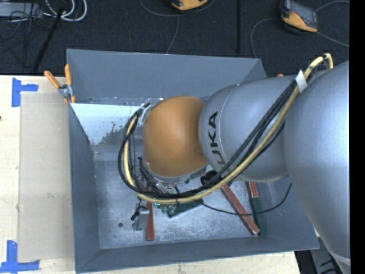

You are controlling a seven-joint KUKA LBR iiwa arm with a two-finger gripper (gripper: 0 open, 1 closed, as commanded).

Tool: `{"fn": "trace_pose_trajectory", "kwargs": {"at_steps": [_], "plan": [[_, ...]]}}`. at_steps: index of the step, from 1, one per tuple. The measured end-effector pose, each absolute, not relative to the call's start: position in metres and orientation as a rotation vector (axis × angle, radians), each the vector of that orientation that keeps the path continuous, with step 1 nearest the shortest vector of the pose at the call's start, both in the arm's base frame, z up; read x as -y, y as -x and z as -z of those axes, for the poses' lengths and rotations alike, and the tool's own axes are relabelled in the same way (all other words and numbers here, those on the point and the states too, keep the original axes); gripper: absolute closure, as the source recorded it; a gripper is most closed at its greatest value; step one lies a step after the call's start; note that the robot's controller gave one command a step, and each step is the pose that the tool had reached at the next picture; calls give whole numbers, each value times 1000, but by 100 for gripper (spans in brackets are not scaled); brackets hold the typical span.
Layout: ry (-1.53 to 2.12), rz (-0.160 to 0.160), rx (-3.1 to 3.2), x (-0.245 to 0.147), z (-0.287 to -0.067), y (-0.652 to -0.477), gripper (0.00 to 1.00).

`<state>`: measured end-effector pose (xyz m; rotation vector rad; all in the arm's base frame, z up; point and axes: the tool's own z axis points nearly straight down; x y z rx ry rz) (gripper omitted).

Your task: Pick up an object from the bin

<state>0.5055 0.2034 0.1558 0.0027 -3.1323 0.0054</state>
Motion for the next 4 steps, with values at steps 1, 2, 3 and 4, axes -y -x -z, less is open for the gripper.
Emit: {"fn": "trace_pose_trajectory", "kwargs": {"at_steps": [1,2,3,4], "plan": [[-2,-7,3133,-164,-65,-514,0],[-203,-6,3138,-58,-91,-556,0],[-696,5,3059,-116,-68,-501,0],[-932,-1,2998,-56,-71,-507,0]]}}
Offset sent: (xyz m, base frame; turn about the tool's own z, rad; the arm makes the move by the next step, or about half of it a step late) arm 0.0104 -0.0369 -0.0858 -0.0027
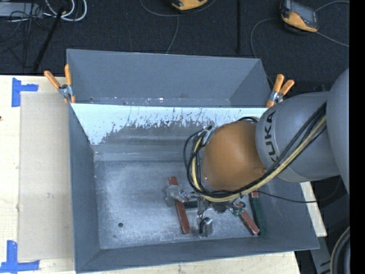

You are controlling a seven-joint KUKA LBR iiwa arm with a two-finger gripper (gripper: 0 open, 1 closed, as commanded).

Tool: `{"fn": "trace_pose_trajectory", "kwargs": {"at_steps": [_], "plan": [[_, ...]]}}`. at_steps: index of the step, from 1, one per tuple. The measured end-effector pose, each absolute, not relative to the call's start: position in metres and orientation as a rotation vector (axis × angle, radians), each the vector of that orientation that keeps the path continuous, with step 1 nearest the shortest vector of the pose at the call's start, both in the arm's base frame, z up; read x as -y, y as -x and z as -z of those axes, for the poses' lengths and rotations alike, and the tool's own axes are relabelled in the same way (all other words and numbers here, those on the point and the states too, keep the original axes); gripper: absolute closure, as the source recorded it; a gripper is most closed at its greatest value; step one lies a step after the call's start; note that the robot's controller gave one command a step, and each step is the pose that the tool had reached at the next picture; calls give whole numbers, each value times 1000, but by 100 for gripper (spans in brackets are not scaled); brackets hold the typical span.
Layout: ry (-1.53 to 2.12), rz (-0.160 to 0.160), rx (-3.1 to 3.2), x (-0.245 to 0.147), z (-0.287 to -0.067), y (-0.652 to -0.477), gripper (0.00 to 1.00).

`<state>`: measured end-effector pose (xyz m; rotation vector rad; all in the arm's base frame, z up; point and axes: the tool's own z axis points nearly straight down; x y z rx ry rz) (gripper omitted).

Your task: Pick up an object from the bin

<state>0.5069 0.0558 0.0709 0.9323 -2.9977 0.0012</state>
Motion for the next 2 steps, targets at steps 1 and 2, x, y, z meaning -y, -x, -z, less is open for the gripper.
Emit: {"fn": "trace_pose_trajectory", "kwargs": {"at_steps": [1,2], "plan": [[-930,2,2999,-57,-71,-507,100],[-892,-1,3020,-64,-214,-502,100]]}}
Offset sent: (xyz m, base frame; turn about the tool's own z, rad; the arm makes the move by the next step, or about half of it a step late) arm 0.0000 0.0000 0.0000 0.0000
